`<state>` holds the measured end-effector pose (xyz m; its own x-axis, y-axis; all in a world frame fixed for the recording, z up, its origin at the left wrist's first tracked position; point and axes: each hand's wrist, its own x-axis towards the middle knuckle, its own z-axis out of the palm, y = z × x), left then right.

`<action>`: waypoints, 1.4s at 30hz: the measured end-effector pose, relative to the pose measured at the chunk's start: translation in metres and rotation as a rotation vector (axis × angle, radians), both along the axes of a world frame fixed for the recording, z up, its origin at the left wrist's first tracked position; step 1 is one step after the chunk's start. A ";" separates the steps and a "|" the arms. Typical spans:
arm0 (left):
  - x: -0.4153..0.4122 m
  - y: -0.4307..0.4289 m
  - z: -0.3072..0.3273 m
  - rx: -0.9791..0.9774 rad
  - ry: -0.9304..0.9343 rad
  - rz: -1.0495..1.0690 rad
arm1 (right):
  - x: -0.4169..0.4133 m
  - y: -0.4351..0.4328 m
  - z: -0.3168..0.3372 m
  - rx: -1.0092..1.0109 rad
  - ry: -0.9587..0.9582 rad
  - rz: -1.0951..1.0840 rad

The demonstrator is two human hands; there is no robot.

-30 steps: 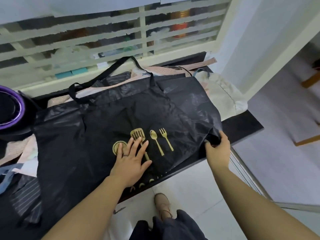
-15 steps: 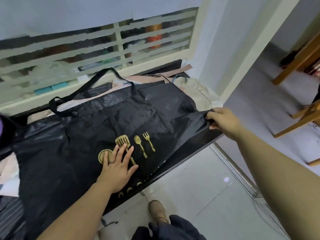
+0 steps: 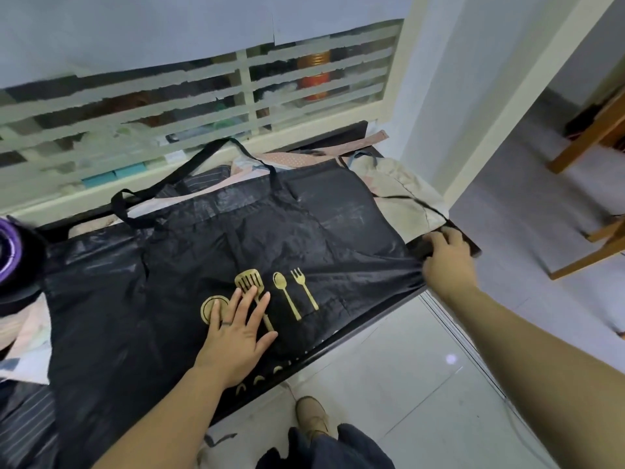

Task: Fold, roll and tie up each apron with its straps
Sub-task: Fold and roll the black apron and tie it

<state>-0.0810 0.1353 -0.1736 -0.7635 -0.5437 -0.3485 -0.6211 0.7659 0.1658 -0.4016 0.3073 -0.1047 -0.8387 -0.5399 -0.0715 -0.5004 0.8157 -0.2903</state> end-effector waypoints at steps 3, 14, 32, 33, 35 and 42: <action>0.007 0.004 -0.006 -0.079 0.136 -0.001 | 0.023 -0.001 -0.008 -0.312 0.018 -0.032; -0.014 0.041 -0.008 -0.193 0.199 -0.390 | 0.028 0.009 -0.044 -0.625 -0.588 -0.683; -0.009 0.031 -0.011 -0.196 0.209 -0.470 | -0.017 0.022 -0.007 -0.473 -1.084 -0.328; -0.009 0.031 -0.012 -0.197 0.212 -0.466 | -0.015 0.023 -0.007 -0.403 -1.066 -0.305; -0.008 0.031 -0.014 -0.200 0.221 -0.463 | -0.013 0.027 -0.006 -0.283 -1.040 -0.259; -0.007 0.029 -0.011 -0.222 0.241 -0.499 | -0.027 0.020 0.013 -0.288 -1.097 -0.107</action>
<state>-0.0883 0.1645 -0.1848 -0.9889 -0.1389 -0.0527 -0.1419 0.9881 0.0595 -0.4284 0.3278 -0.0914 -0.4432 -0.5844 -0.6797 0.2073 0.6709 -0.7120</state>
